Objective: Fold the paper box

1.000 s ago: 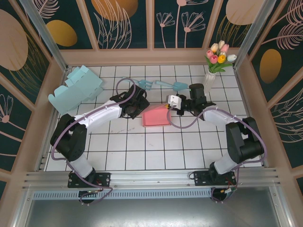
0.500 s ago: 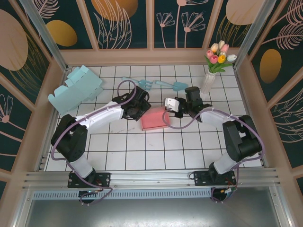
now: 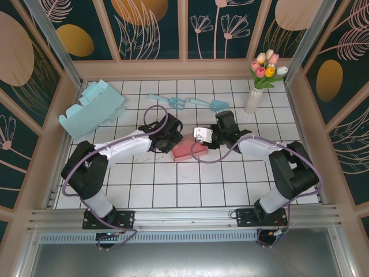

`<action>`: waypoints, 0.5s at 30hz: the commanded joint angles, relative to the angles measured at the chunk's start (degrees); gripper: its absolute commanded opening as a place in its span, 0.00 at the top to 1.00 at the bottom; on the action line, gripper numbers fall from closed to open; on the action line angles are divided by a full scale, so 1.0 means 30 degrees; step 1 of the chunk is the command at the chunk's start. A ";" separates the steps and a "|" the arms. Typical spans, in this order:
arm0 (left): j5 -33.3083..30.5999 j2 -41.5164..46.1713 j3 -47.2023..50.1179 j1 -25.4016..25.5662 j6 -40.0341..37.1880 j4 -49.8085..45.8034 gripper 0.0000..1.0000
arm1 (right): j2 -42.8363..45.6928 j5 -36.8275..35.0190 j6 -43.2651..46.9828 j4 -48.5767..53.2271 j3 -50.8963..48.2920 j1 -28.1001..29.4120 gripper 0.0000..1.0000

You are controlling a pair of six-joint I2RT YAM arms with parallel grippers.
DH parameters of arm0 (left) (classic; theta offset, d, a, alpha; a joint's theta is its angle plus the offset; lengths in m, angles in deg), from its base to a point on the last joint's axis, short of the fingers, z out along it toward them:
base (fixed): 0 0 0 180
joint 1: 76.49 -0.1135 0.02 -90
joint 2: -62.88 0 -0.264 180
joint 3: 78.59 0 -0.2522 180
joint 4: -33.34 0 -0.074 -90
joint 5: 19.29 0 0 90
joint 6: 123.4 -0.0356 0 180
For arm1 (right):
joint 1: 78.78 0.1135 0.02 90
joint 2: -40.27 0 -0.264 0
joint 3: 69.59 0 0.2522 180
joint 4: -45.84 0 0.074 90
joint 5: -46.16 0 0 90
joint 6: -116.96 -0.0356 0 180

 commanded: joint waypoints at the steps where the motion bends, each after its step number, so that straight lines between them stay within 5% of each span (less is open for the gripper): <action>1: -0.0750 0.0202 0.0480 0.0560 0.0064 0.1234 0.53 | 0.0805 0.0272 0.0472 0.1846 0.0344 0.1409 0.61; 15: -0.3119 0.0397 0.1206 0.0554 0.0270 0.0240 0.55 | 0.4766 -0.3089 0.1283 0.6642 0.0437 0.1535 0.32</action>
